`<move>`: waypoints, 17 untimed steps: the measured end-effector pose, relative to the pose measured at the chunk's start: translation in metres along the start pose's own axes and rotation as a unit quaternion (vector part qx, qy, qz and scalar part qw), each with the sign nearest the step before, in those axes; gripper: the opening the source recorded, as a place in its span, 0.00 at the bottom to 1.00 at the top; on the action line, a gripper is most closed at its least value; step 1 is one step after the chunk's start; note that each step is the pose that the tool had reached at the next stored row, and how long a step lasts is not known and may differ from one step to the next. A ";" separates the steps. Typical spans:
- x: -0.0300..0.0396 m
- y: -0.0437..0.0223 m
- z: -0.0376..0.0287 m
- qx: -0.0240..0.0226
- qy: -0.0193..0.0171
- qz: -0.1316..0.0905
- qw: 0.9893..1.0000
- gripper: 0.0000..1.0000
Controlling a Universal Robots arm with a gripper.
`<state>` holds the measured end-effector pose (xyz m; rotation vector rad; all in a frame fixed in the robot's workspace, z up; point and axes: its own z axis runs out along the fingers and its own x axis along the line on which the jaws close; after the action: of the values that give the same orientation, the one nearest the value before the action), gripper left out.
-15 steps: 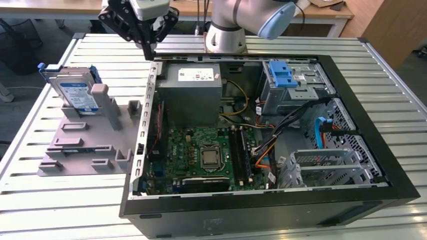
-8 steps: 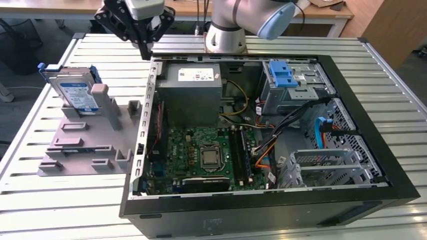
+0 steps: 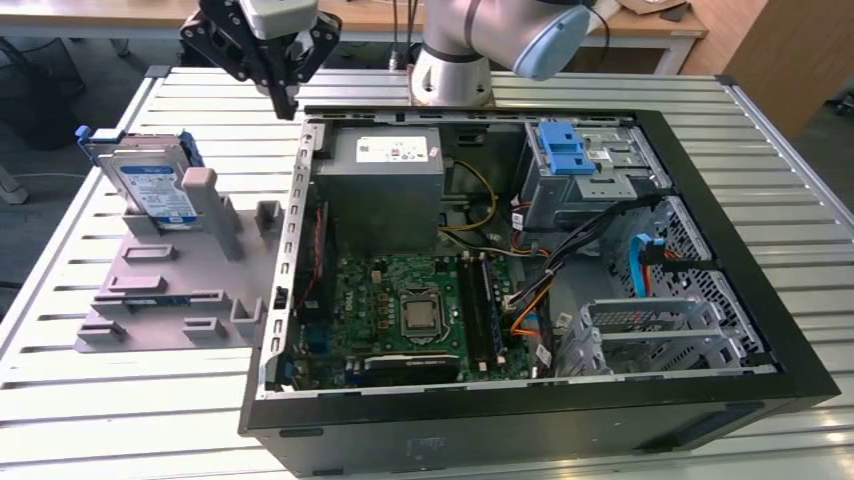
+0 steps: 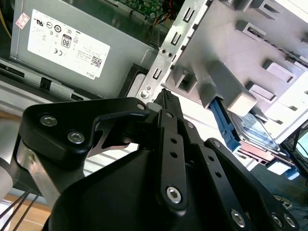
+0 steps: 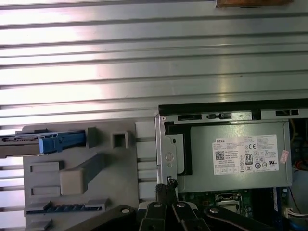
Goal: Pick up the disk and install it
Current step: 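Reach for the disk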
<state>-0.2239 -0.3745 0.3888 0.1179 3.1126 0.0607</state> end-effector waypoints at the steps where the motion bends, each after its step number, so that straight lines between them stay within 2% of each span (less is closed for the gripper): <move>1: 0.0009 0.0002 0.0000 0.000 0.000 0.000 1.000 0.11; 17: 0.0150 0.0030 0.0008 0.000 0.000 0.000 1.000 0.11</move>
<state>-0.2386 -0.3703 0.3877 0.1179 3.1125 0.0607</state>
